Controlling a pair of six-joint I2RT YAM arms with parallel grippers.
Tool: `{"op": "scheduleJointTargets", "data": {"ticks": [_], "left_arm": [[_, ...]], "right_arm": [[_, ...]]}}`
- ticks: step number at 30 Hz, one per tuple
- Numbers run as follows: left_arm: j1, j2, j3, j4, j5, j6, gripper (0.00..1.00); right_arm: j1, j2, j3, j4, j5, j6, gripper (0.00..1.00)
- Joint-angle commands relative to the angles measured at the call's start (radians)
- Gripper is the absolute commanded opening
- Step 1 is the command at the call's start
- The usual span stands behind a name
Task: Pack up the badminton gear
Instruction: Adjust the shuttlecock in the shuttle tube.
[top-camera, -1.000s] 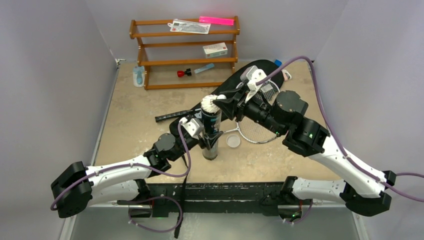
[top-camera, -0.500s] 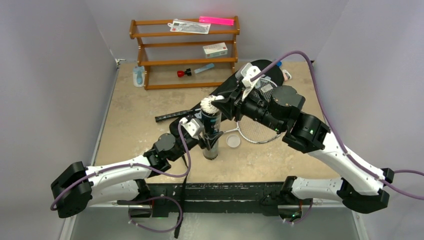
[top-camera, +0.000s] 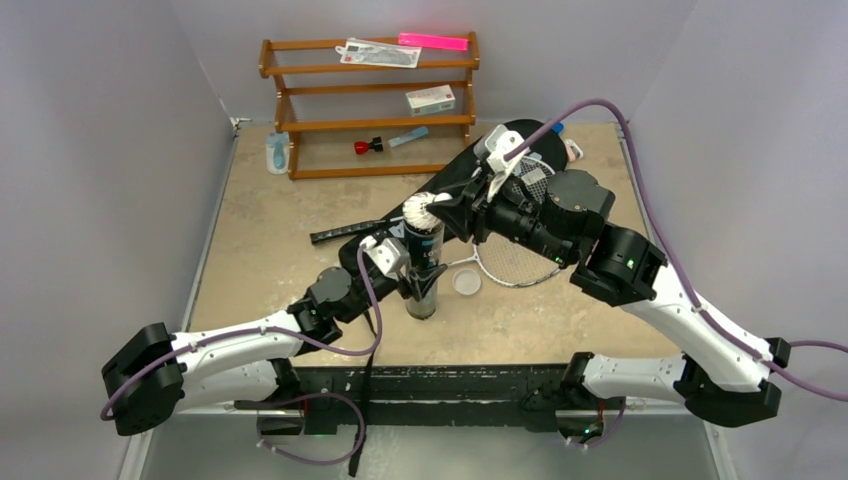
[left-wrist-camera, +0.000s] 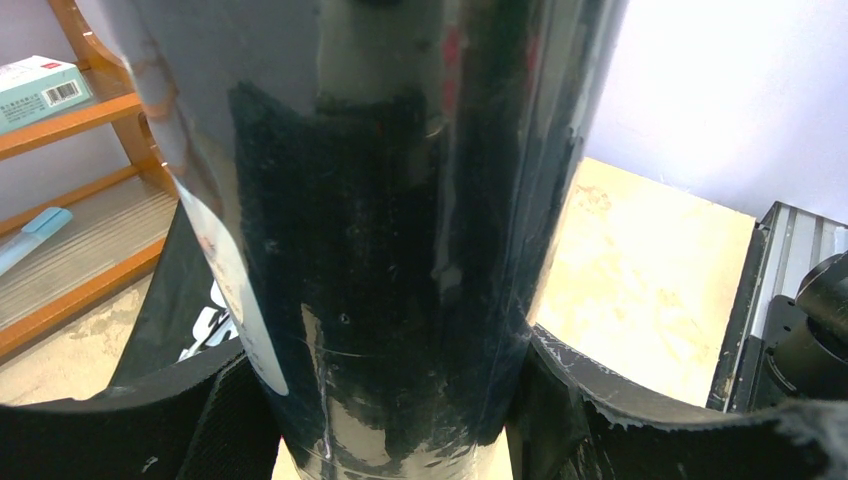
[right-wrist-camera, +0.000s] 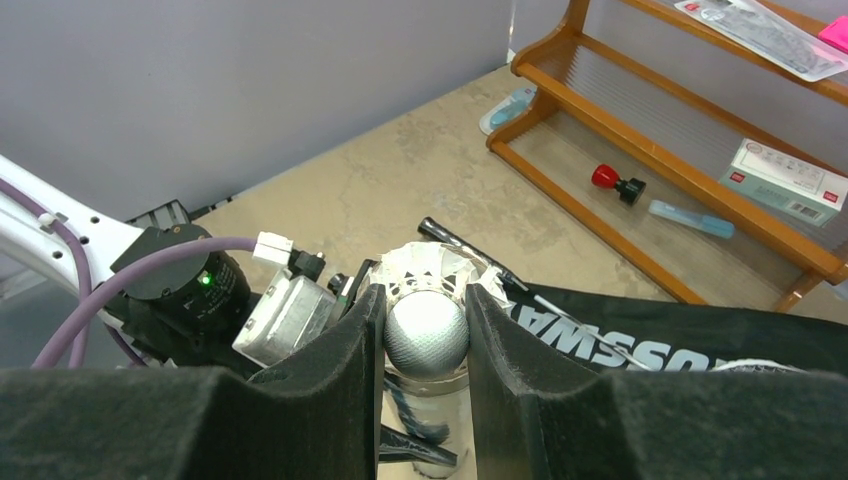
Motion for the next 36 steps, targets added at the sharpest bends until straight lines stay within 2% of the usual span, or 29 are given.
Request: {"op": "scheduleJointTargets", "data": {"ticks": [1,5,15,22,32,36], "left_arm": [[-0.001,0.003,0.023,-0.058,-0.022,-0.017,0.56],[-0.001,0.005,0.024,-0.061,-0.016,-0.02,0.67],[0.0,-0.029,0.067,-0.14,-0.017,-0.035,0.82],[0.0,-0.116,0.124,-0.263,-0.008,-0.05,0.86],[0.0,-0.245,0.283,-0.562,0.068,-0.083,0.89],[0.0,-0.303,0.345,-0.639,0.089,-0.035,0.9]], "right_arm": [[0.001,-0.018,0.04,-0.028,-0.016,0.024,0.0],[0.0,0.0,0.063,-0.057,-0.01,0.024,0.0],[0.0,0.021,0.092,-0.081,0.001,0.025,0.0],[0.001,0.016,0.088,-0.082,0.01,0.02,0.0],[0.002,0.015,0.086,-0.084,0.013,0.012,0.0],[0.001,0.01,0.082,-0.081,0.007,0.014,0.0]]}}
